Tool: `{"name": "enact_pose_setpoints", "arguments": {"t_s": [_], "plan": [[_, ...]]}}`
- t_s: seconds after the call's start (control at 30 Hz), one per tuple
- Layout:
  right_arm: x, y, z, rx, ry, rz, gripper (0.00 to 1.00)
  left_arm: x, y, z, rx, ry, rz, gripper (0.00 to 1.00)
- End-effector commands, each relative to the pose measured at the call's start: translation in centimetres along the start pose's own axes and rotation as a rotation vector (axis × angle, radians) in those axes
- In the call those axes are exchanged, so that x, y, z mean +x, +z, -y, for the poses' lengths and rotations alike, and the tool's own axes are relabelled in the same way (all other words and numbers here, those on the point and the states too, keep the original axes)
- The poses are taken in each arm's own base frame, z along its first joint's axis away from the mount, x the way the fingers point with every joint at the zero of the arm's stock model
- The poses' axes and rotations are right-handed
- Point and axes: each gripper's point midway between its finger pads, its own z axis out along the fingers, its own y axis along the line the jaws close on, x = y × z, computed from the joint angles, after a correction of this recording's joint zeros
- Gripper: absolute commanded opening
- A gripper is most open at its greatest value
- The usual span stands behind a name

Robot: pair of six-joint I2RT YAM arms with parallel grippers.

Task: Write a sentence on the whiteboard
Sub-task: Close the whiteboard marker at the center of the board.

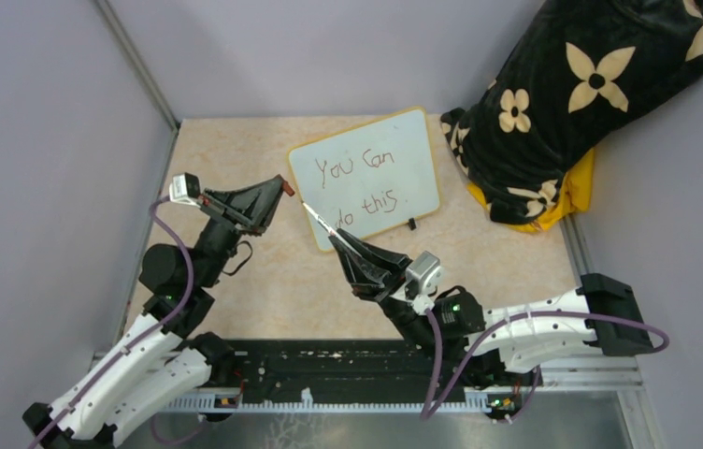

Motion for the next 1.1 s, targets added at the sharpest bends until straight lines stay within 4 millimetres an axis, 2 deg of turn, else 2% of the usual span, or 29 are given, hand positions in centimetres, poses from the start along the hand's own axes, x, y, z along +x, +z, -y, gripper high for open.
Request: {"name": "enact_pose_setpoints", "arguments": {"t_s": [0.0, 1.07], "plan": [[-1.8, 0.3, 0.5, 0.029, 0.058, 0.038, 0.0, -0.6, -0.3, 0.4, 0.001, -0.004, 0.03, 0.0], [-2.0, 1.6, -1.2, 0.0, 0.07, 0.055, 0.0, -0.7, -1.0, -0.1, -0.005, 0.005, 0.034, 0.0]]}}
